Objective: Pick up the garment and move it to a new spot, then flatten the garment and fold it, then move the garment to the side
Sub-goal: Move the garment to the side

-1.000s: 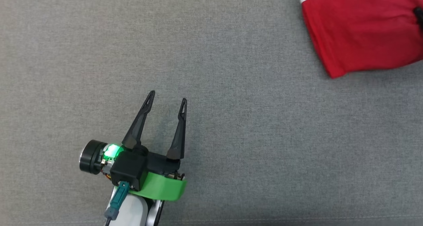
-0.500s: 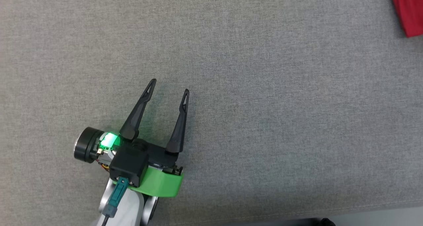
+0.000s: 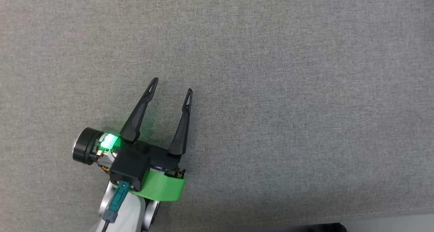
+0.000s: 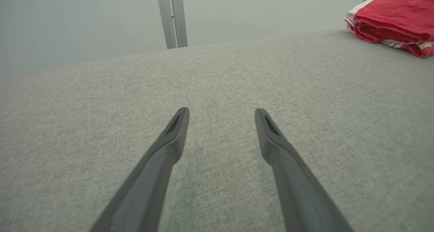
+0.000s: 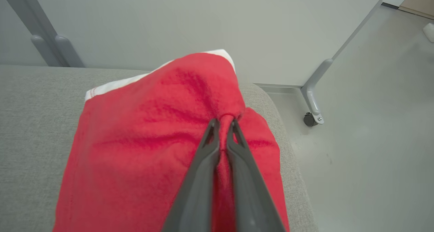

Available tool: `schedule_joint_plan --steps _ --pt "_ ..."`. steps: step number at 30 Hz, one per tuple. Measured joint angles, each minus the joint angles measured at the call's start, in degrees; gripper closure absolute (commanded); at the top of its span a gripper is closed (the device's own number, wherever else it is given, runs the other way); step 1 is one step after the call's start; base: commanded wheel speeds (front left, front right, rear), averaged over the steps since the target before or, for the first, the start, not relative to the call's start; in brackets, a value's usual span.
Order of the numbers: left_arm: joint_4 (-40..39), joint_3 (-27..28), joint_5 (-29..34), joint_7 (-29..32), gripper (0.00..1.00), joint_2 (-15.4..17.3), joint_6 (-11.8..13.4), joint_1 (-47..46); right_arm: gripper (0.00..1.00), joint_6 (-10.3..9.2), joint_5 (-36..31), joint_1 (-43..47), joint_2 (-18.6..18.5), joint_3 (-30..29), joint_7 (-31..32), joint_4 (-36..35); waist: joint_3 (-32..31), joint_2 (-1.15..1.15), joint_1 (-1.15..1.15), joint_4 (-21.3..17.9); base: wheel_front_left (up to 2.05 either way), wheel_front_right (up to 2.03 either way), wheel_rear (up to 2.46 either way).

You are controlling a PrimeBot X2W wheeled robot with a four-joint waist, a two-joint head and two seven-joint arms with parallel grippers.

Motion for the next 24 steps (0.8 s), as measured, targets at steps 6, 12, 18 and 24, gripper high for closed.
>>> schedule_joint_plan --steps 6,12,18,24 --pt "-0.1 -0.1 0.0 0.0 0.00 0.0 0.0 0.0 0.00 0.00 0.0 1.9 0.5 -1.9 -1.7 5.1 0.1 0.00 0.00 0.5 0.00 0.00 0.00" --pt "0.0 -0.3 0.1 0.0 0.00 0.2 0.0 -0.1 0.00 0.00 -8.5 0.4 2.7 -3.6 -6.3 13.7 0.0 0.00 0.00 0.9 0.00 0.00 0.00" --pt "0.4 -0.3 -0.2 0.0 0.00 0.1 0.4 0.0 0.00 0.00 -20.5 -2.6 11.4 -7.3 -8.3 13.5 -2.0 0.00 0.00 0.7 0.00 0.00 0.00" --pt "2.1 1.5 -2.5 0.0 0.00 -0.5 1.4 1.8 0.00 0.00 -31.2 3.2 24.8 -16.7 -8.4 4.7 -6.1 0.00 0.00 0.2 0.00 0.00 0.00"
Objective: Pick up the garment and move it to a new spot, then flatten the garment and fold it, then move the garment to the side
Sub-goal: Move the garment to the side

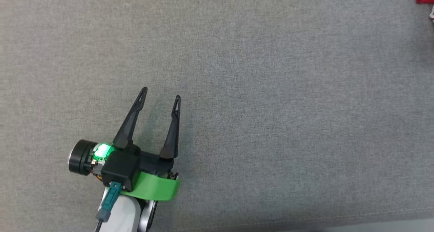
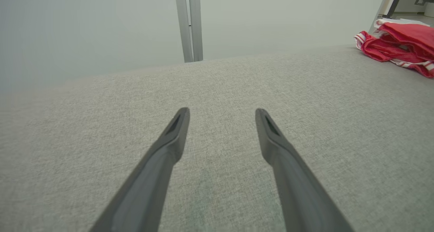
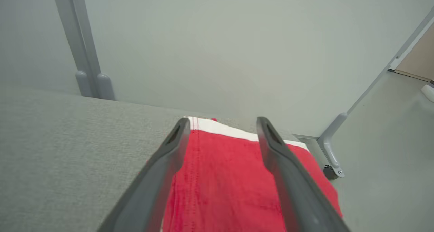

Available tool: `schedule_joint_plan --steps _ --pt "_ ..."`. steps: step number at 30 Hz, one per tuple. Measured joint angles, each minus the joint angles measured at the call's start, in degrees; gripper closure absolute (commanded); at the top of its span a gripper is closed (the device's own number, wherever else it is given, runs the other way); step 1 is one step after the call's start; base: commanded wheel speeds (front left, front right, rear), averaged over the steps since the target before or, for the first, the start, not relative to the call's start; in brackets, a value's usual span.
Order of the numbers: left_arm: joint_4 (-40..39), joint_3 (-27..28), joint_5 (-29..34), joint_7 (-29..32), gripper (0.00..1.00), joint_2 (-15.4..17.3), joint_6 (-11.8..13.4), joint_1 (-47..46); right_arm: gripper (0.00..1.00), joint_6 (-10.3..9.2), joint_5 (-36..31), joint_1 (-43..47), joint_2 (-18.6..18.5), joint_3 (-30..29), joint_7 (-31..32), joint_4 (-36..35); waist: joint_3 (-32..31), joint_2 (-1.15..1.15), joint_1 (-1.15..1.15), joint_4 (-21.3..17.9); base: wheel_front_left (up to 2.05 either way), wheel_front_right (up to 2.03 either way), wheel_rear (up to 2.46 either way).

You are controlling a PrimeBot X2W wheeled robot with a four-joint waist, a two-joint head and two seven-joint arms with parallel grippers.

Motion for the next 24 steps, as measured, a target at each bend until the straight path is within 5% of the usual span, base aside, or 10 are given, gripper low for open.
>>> schedule_joint_plan --steps 10,17,24 --pt "3.0 6.9 -4.2 0.0 0.00 -1.1 3.0 6.8 0.00 0.01 -14.2 19.5 22.7 -7.5 0.0 -13.4 -10.5 0.00 0.00 -0.5 0.00 0.00 0.00" --pt "3.8 8.3 -5.2 0.0 0.00 -1.3 4.1 11.2 0.00 0.01 -20.3 30.6 33.4 -9.2 0.0 -20.1 -18.3 0.00 0.00 -0.1 0.00 0.00 0.00" --pt "4.3 9.1 -6.3 0.0 0.00 -1.4 4.2 15.9 0.00 0.01 -24.4 40.9 39.6 -9.8 0.0 -26.3 -25.2 0.00 0.00 0.7 0.00 0.00 0.00"
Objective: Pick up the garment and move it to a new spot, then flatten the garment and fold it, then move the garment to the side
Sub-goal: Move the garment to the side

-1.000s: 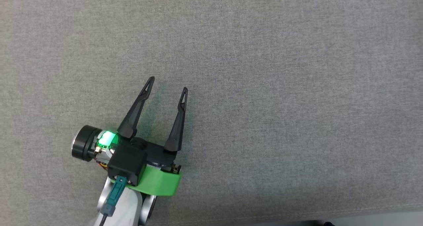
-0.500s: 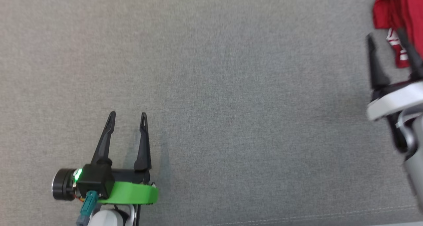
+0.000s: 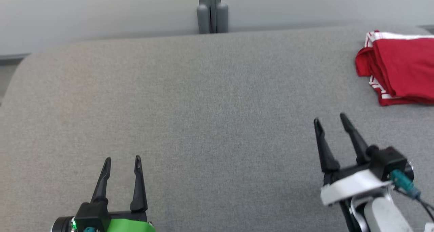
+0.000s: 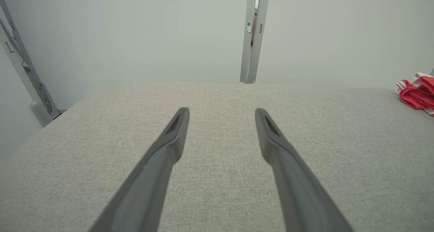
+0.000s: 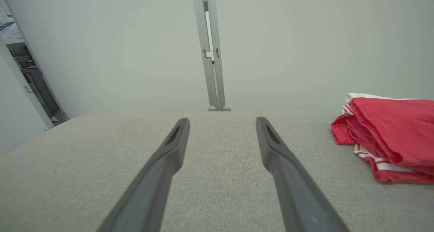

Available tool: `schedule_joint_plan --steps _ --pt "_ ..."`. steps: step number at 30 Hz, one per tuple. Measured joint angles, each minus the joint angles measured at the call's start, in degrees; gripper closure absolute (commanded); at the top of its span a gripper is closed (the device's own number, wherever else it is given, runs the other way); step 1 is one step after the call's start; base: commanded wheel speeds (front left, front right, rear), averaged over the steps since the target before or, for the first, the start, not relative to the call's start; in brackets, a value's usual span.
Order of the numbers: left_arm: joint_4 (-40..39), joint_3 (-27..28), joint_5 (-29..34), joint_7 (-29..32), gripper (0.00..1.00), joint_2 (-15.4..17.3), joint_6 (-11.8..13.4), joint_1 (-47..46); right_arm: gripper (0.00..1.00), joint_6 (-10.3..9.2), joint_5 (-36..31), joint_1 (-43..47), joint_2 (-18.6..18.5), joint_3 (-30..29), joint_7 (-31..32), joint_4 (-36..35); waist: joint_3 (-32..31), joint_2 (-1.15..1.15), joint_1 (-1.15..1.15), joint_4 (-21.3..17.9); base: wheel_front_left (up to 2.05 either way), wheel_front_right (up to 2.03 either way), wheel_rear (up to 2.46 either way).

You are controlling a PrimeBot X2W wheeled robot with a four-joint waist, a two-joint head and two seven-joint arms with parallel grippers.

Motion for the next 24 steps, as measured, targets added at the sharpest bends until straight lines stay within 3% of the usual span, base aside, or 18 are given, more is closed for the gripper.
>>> schedule_joint_plan --steps 9,15,24 --pt "-1.4 1.3 1.2 0.0 0.00 0.0 -0.1 3.5 0.00 0.00 -2.2 8.2 2.6 0.9 0.0 -0.5 -5.7 0.00 0.00 0.8 0.00 0.00 0.00" --pt "-1.8 1.1 2.2 0.0 0.00 0.0 -2.5 5.0 0.00 0.00 -2.2 9.0 3.1 1.3 0.0 0.5 -6.8 0.00 0.00 0.1 0.00 0.00 0.00" --pt "-0.5 0.5 2.6 0.0 0.00 0.0 -3.1 5.4 0.00 0.00 -2.1 9.5 3.2 1.7 0.0 1.4 -7.7 0.00 0.00 -0.1 0.00 0.00 0.00"
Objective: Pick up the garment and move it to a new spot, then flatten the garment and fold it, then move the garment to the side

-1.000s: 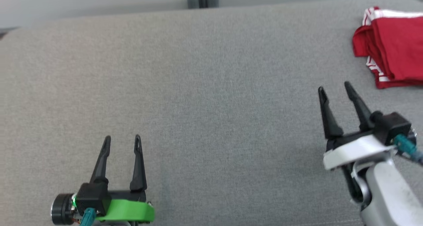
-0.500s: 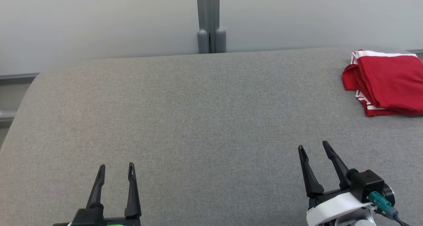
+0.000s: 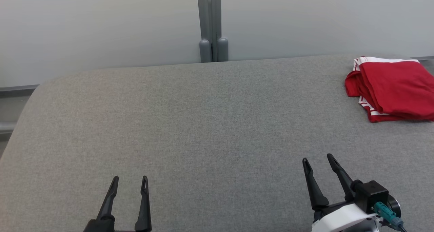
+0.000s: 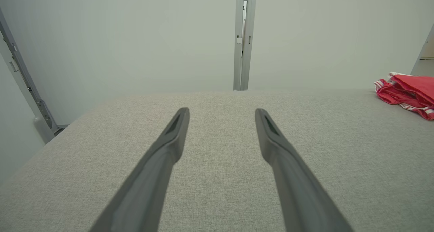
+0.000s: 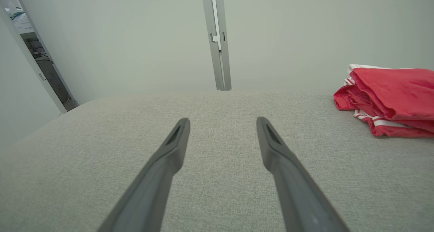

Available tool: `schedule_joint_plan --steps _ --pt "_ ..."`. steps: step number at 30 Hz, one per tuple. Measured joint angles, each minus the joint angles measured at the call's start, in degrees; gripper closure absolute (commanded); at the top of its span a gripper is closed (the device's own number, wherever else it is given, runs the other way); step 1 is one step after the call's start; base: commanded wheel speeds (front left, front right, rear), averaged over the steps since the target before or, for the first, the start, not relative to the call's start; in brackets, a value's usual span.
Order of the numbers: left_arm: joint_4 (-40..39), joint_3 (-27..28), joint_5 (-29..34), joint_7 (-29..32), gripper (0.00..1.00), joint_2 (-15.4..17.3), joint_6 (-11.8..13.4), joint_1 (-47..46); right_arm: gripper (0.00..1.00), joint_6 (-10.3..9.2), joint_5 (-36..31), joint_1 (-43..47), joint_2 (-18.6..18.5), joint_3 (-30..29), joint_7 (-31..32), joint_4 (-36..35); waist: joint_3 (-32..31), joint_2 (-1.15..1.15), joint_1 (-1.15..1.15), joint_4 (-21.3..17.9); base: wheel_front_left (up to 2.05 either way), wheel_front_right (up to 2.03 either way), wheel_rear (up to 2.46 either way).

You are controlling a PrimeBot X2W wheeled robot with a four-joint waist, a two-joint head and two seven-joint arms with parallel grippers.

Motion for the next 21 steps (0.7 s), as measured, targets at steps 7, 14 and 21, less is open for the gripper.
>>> schedule_joint_plan --steps 7,14,21 --pt "0.7 0.0 0.3 0.0 0.00 0.0 0.0 0.1 0.00 -0.01 0.3 0.0 0.0 0.2 0.0 0.2 -0.2 0.00 0.00 0.1 0.00 0.00 0.00" --pt "1.0 0.0 0.6 0.0 0.00 0.0 0.0 0.1 0.00 -0.01 0.5 0.0 0.0 0.5 0.0 0.4 -0.3 0.00 0.00 0.0 0.00 0.00 0.00" --pt "1.2 0.0 0.7 0.0 0.00 0.0 0.0 0.1 0.00 0.00 0.9 0.0 0.0 0.5 0.0 1.0 -0.5 0.00 0.00 -0.1 0.00 0.00 0.00"
